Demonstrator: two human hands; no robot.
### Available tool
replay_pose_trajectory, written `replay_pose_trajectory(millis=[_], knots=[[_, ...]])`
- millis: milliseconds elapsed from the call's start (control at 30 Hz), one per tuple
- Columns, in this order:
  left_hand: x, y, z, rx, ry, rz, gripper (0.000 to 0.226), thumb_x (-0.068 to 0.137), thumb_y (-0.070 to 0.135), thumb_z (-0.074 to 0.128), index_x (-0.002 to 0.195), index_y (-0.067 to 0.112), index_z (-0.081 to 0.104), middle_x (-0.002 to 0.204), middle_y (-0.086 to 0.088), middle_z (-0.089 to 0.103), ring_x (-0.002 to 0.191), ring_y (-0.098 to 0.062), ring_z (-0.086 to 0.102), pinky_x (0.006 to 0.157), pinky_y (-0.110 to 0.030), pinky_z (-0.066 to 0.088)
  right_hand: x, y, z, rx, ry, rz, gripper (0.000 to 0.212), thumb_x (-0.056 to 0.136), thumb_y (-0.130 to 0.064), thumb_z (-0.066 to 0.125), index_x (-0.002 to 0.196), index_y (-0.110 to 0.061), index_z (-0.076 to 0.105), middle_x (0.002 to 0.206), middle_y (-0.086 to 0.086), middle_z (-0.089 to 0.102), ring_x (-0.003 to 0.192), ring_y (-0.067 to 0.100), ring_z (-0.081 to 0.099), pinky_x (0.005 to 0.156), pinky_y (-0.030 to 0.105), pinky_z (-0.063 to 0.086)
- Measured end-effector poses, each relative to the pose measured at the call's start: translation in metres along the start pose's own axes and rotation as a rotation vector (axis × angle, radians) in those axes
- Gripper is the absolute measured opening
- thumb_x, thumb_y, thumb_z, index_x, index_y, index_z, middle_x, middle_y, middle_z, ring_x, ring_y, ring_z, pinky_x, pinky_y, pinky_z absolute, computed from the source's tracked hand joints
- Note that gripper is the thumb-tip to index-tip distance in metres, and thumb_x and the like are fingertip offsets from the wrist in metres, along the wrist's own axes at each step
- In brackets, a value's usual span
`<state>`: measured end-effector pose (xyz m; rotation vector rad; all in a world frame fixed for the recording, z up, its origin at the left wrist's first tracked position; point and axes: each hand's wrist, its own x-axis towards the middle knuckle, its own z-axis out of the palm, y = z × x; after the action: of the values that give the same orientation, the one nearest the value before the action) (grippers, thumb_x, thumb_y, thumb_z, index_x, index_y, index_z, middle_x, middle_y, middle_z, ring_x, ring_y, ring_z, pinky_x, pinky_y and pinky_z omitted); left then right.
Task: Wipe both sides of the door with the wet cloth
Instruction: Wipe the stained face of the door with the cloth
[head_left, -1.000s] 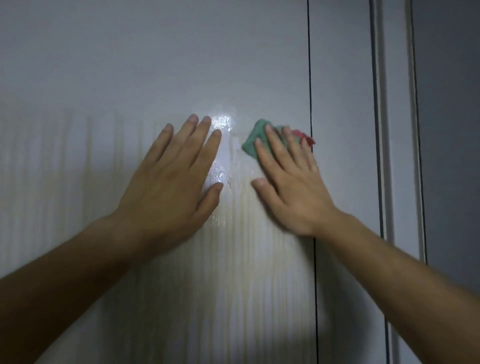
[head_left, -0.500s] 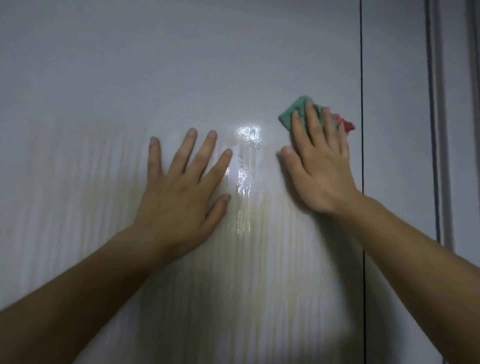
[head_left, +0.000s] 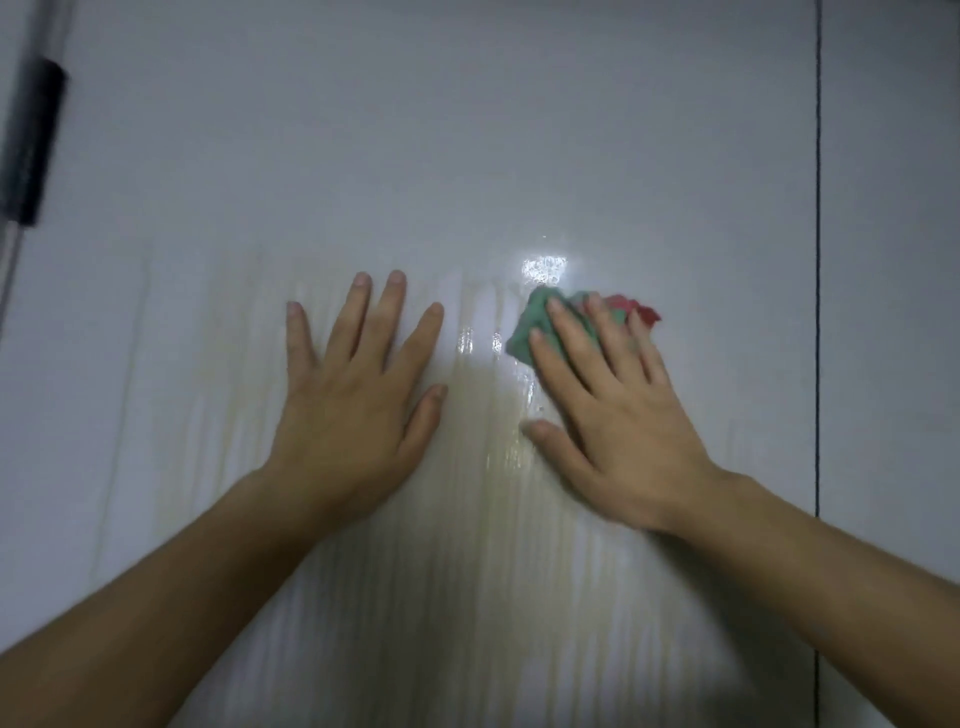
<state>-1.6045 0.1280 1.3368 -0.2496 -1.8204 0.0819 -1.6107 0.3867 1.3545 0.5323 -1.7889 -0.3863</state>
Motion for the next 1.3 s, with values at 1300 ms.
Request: replay_pose_trajectory(millis=[1300], knots=[[-0.069, -0.165, -0.004, -0.062, 0.002, -0.116, 0.069, 0.103, 0.052, 0.025, 0.163, 0.019, 0.016, 0.173, -0.005, 0.007, 0.159, -0.024, 0.001, 0.126, -0.059, 0.009, 0.142, -0.103, -0.013, -0.045, -0.016, -0.275, 0.071, 0.103, -0.061, 0.020, 0.162, -0.023, 0.020, 0.171, 0.000, 0.009, 0.158, 0.028, 0.002, 0.127, 0.050, 0.003]])
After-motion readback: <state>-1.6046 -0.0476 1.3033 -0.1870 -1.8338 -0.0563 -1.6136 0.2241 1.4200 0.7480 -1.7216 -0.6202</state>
